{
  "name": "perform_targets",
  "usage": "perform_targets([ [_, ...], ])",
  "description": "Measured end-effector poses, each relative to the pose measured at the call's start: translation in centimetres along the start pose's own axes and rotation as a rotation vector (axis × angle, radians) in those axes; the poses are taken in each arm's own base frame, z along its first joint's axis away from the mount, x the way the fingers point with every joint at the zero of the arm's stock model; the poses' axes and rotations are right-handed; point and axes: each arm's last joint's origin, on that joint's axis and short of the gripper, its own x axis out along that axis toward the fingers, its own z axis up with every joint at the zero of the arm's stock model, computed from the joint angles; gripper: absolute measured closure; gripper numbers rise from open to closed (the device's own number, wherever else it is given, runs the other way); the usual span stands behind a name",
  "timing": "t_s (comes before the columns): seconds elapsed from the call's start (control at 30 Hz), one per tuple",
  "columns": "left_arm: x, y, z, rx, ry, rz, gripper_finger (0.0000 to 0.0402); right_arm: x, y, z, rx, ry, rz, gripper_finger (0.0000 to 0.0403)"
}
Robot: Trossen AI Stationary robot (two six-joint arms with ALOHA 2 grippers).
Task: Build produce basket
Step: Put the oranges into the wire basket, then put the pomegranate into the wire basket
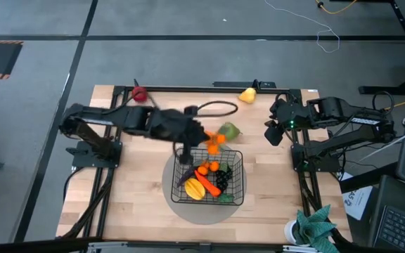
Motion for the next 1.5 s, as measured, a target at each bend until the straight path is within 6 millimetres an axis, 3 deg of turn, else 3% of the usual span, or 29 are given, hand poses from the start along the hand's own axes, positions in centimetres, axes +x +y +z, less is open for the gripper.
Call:
perform_targets([
  [0.3,-2.8,-5.7,-0.1,0.098,0.03,-0.169,0.0401,0.0,0.0,0.0,0.0,0.0,0.001,0.0242],
  [0.57,-3.6,-8.1,-0.3,0.105,0.035,-0.234,0.0402,0.0,0.0,0.0,0.0,-0.001,0.001,0.0242],
  [1.03,-3.6,-8.1,-0.5,0.061,0.061,-0.228,0.0383,0.0,0.0,0.0,0.001,-0.002,0.001,0.0242],
  [1.27,-3.2,-7.0,-1.4,-0.05,0.172,-0.16,0.0348,0.0,0.0,0.0,0.0,-0.002,0.001,0.0242],
  [1.5,-3.0,-6.4,-1.5,-0.061,0.178,-0.145,0.0317,0.0,0.0,0.0,0.0,-0.002,0.001,0.0242],
])
